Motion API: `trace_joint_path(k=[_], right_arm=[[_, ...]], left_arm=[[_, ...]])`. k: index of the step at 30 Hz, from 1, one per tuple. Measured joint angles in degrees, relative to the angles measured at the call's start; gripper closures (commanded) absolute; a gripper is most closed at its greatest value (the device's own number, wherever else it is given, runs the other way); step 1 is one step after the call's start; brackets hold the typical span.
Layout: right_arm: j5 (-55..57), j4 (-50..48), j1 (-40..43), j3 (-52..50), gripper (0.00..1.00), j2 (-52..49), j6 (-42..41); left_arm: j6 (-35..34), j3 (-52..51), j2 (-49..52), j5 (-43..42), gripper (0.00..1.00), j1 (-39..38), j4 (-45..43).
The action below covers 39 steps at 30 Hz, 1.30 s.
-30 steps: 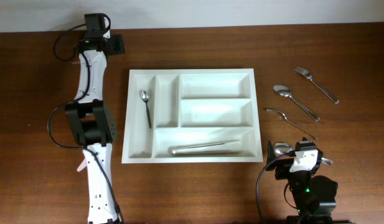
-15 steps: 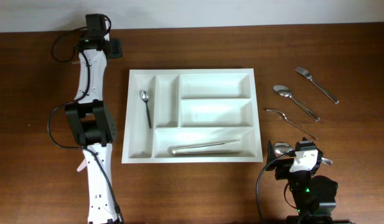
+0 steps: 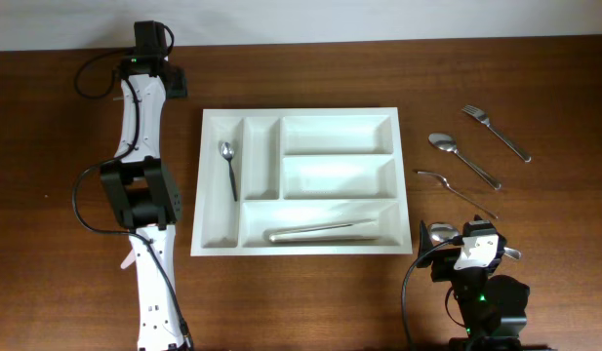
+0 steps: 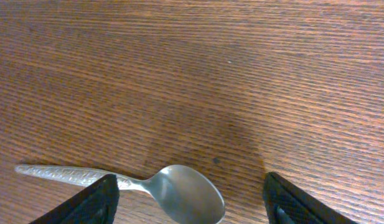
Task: Pack container
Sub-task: 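Move the left gripper up-left over the teaspoon near the tray, then grasp the teaspoon handle with the left gripper and lift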
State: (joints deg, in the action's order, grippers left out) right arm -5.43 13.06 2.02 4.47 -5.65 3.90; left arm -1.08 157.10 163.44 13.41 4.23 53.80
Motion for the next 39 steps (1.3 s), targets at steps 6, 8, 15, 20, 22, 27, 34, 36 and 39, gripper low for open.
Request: trace_joint_path(k=[6, 8, 15, 20, 22, 27, 34, 36, 39], right_arm=[[0.0, 0.0, 0.0, 0.0, 0.01, 0.0, 0.0], [0.0, 0.0, 0.0, 0.0, 0.01, 0.0, 0.0], [0.0, 0.0, 0.0, 0.0, 0.01, 0.0, 0.0], [0.0, 0.0, 0.0, 0.0, 0.01, 0.0, 0.0], [0.0, 0.0, 0.0, 0.0, 0.01, 0.0, 0.0], [0.0, 0.0, 0.0, 0.0, 0.01, 0.0, 0.0], [0.0, 0.0, 0.0, 0.0, 0.01, 0.0, 0.0], [0.0, 0.0, 0.0, 0.0, 0.01, 0.0, 0.0], [0.0, 0.0, 0.0, 0.0, 0.01, 0.0, 0.0]], left_arm=[[0.1, 0.0, 0.0, 1.2, 0.57, 0.2, 0.0], [0.2, 0.0, 0.0, 1.6, 0.61, 0.3, 0.2], [0.5, 0.0, 0.1, 2.1, 0.62, 1.4, 0.2], [0.6, -0.1, 0.1, 2.2, 0.75, 1.6, 0.3], [0.7, -0.1, 0.1, 2.3, 0.81, 1.6, 0.4], [1.0, -0.1, 0.1, 3.5, 0.94, 1.6, 0.4], [1.3, -0.1, 0.1, 6.2, 0.98, 1.6, 0.0], [1.3, -0.1, 0.1, 6.2, 0.98, 1.6, 0.1], [1.3, 0.2, 0.1, 6.5, 0.98, 1.6, 1.3]])
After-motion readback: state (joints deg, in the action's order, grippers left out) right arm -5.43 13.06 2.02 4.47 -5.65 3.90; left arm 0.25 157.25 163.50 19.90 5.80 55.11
